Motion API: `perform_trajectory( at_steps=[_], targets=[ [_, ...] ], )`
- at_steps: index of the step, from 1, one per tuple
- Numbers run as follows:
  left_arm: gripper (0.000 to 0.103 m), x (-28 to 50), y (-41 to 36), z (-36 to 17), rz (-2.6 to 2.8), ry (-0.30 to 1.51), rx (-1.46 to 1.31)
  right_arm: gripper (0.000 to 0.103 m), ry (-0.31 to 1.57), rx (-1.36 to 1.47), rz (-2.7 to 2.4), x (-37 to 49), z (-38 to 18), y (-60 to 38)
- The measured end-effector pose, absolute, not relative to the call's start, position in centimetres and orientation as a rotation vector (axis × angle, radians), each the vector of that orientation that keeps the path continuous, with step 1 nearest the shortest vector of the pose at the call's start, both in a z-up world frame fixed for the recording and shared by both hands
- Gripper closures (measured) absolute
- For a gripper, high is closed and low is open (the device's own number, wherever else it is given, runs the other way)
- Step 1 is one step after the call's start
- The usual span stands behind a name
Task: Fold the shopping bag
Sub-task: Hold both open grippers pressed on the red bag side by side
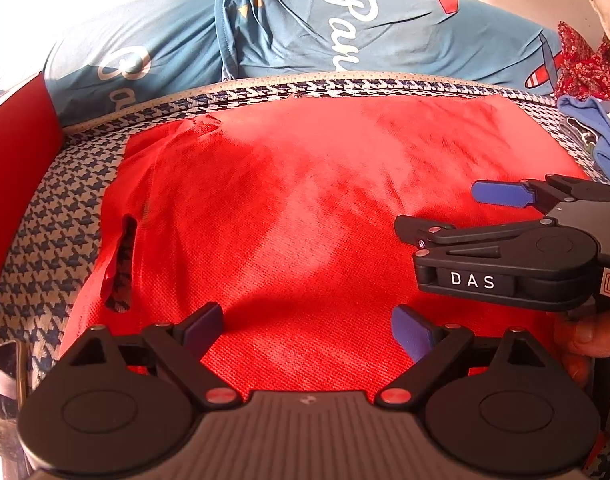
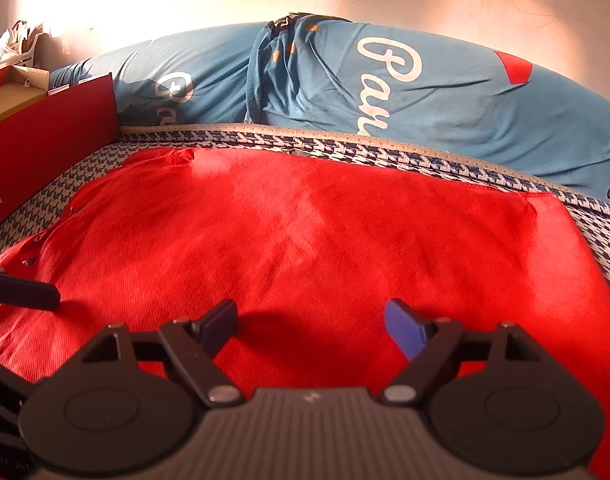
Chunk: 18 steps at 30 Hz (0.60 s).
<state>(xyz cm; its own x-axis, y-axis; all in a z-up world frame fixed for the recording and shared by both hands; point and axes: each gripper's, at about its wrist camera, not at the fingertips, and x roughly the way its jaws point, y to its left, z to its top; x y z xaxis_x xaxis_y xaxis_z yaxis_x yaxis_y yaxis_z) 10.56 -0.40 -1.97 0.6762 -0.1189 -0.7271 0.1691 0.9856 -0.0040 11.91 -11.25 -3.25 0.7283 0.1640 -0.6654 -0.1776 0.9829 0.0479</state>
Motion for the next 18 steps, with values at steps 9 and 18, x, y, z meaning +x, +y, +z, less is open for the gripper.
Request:
perform_trajectory(
  at_steps=[9, 18],
  targets=[
    [0.012, 10.48, -0.40, -1.81, -0.159, 0.806, 0.063, 0.020, 0.730, -0.020, 0.187, 11.86, -3.42, -11.08],
    [0.012, 10.59, -0.07, -1.80, -0.128, 0.810, 0.054, 0.003, 0.747, -0.020, 0.211, 12.03, -3.71, -11.04]
  ],
)
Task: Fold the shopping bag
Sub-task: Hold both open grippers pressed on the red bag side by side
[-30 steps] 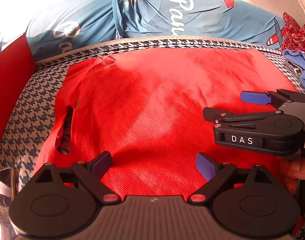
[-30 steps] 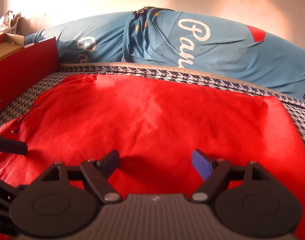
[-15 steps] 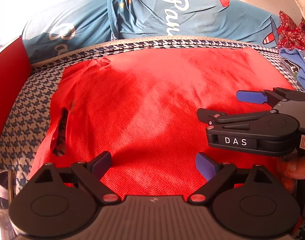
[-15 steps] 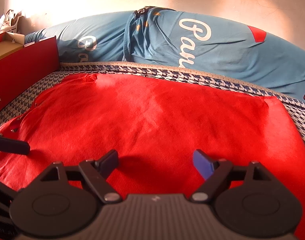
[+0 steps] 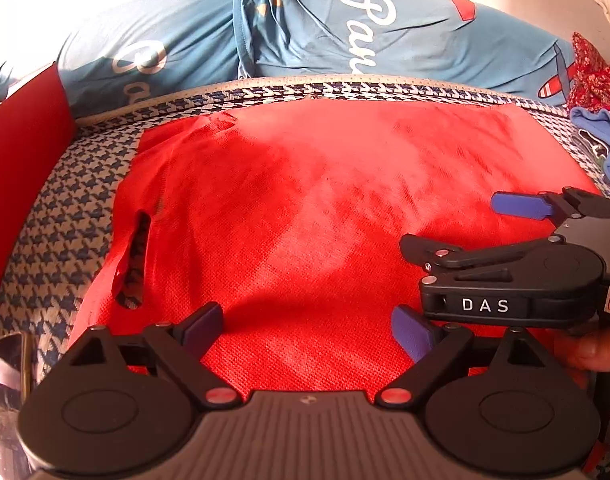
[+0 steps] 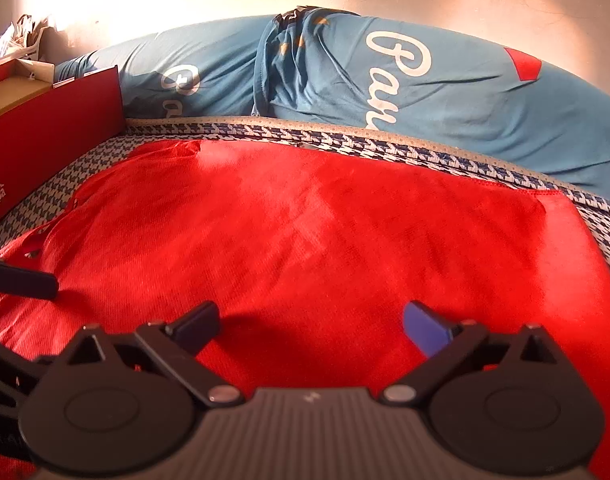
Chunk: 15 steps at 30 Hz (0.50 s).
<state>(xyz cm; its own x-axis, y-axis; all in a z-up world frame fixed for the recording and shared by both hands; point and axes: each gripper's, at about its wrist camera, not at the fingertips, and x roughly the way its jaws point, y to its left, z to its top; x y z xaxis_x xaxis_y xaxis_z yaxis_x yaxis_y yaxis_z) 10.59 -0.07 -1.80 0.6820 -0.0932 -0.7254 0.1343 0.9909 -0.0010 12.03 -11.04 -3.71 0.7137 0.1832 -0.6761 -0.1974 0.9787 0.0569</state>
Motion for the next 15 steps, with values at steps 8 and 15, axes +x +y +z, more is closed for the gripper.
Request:
perform_trajectory(
  at_steps=[8, 15],
  targets=[
    [0.012, 10.61, 0.02, -1.78, -0.125, 0.813, 0.050, 0.002, 0.749, -0.017, 0.214, 12.08, -3.79, -11.03],
    [0.012, 10.63, 0.02, -1.74, -0.122, 0.814, 0.050, 0.002, 0.748, -0.026, 0.212, 12.14, -3.69, -10.93]
  ],
)
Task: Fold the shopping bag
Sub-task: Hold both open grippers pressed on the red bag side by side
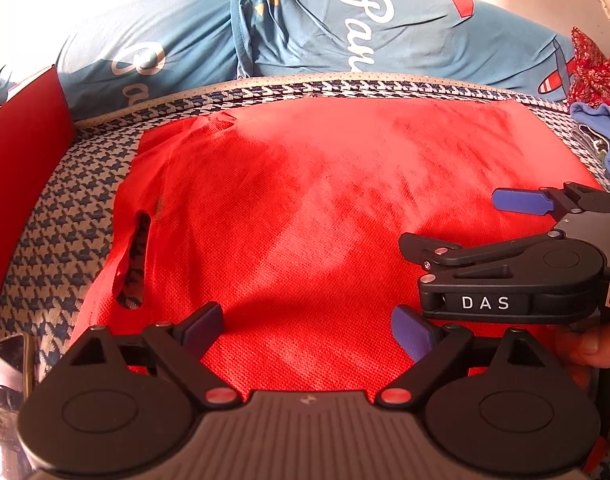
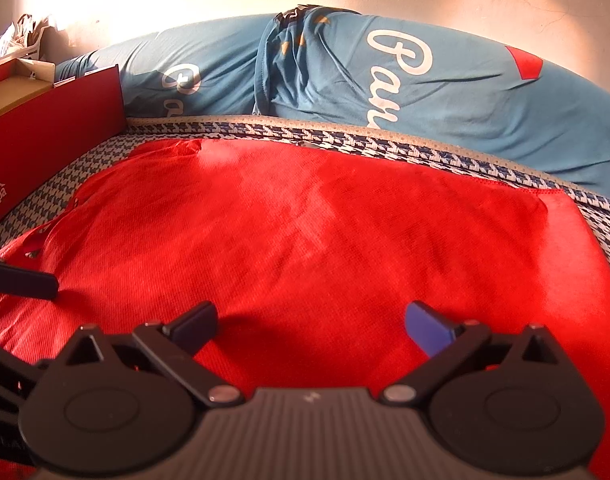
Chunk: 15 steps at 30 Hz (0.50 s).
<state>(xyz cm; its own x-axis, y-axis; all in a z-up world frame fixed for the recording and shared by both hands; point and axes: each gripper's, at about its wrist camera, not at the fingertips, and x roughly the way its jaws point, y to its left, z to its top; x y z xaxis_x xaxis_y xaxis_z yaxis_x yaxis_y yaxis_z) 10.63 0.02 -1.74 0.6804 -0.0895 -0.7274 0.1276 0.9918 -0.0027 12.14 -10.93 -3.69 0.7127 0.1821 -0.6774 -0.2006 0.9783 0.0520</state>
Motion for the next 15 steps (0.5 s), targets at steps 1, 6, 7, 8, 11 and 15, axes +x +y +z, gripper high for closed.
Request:
perform_trajectory(
  at_steps=[1, 6, 7, 8, 11, 15],
  targets=[
    [0.012, 10.64, -0.01, -1.73, -0.122, 0.813, 0.050, 0.006, 0.747, -0.029, 0.213, 12.13, -3.64, -10.89],
    [0.012, 10.59, -0.34, -1.63, -0.140, 0.809, 0.058, 0.034, 0.723, -0.048, 0.238, 11.72, -3.12, -10.54],
    [0.012, 10.57, -0.41, -1.62, -0.141, 0.808, 0.062, 0.040, 0.720, -0.043, 0.240, 11.69, -3.16, -10.61],
    [0.012, 10.57, -0.41, -1.60, -0.141, 0.807, 0.061, 0.045, 0.717, -0.036, 0.239, 11.67, -3.19, -10.71],
    [0.012, 10.57, -0.27, -1.42, -0.142, 0.806, 0.047, 0.057, 0.712, -0.022, 0.242, 11.64, -3.24, -10.85],
    [0.016, 10.26, -0.51, -0.87, -0.168, 0.789, 0.056, 0.073, 0.729, 0.006, 0.263, 11.50, -2.89, -11.17]
  ],
)
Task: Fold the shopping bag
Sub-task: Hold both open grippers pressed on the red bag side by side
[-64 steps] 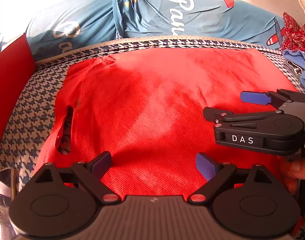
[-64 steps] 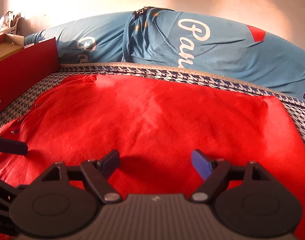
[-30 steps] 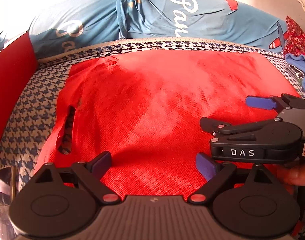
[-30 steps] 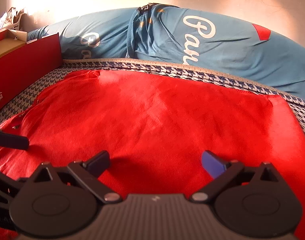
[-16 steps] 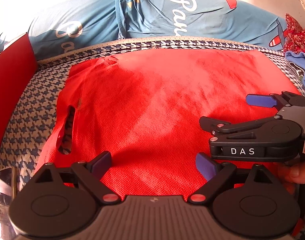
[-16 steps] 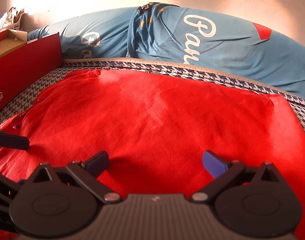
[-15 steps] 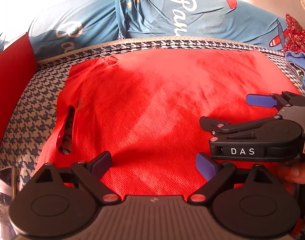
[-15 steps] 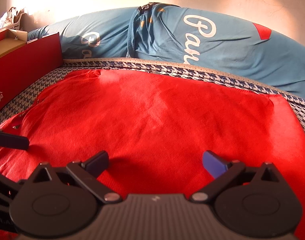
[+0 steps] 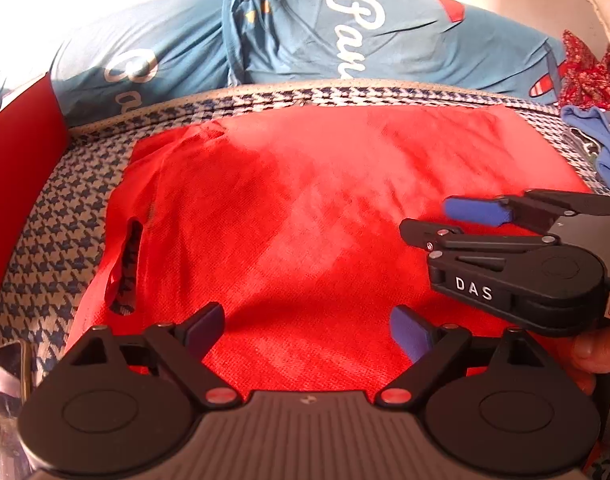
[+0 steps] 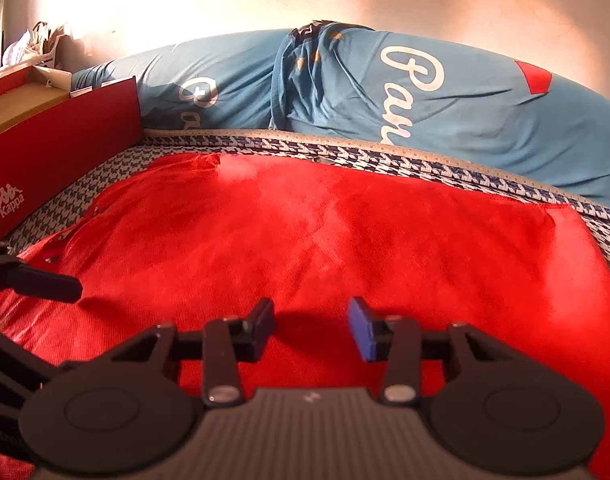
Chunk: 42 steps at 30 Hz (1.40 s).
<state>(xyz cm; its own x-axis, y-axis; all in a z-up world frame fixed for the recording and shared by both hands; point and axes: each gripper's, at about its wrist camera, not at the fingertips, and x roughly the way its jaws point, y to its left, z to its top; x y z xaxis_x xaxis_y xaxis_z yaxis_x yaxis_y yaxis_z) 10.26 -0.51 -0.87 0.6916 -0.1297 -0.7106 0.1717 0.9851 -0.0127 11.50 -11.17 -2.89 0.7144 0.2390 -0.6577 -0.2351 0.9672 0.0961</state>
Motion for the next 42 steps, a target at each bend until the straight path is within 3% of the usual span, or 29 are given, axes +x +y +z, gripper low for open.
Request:
perform_trajectory(
  at_steps=[4, 9, 12, 15, 17, 22, 32, 42],
  targets=[
    [0.020, 9.8, -1.1, -0.4, -0.216, 0.776, 0.076, 0.073, 0.787, 0.069, 0.239, 10.8, -2.1, -12.3],
    [0.027, 9.3, -1.7, -0.6, -0.265, 0.803, 0.085, 0.066, 0.848, 0.040, 0.179, 8.5, -1.5, -13.9],
    [0.039, 8.7, -2.4, -0.6, -0.309, 0.815, 0.091, 0.051, 0.869, -0.012, 0.177, 6.7, -1.0, -14.8],
    [0.045, 8.2, -3.1, -0.6, -0.338, 0.821, 0.095, 0.034, 0.875, -0.018, 0.169, 5.0, -0.4, -16.0],
    [0.051, 7.7, -3.5, -0.5, -0.352, 0.817, 0.102, 0.033, 0.876, 0.012, 0.155, 4.3, -0.5, -16.5],
    [0.051, 7.5, -3.6, -0.7, -0.334, 0.830, 0.078, 0.029, 0.889, 0.116, 0.104, 4.6, -1.9, -16.9],
    [0.054, 6.8, -4.5, -0.9, -0.319, 0.828, 0.092, 0.009, 0.888, 0.074, 0.050, 5.1, -3.3, -16.3],
    [0.052, 5.8, -5.4, -0.9, -0.336, 0.831, 0.112, 0.000, 0.891, 0.075, 0.041, 5.7, -3.9, -16.2]
  ],
)
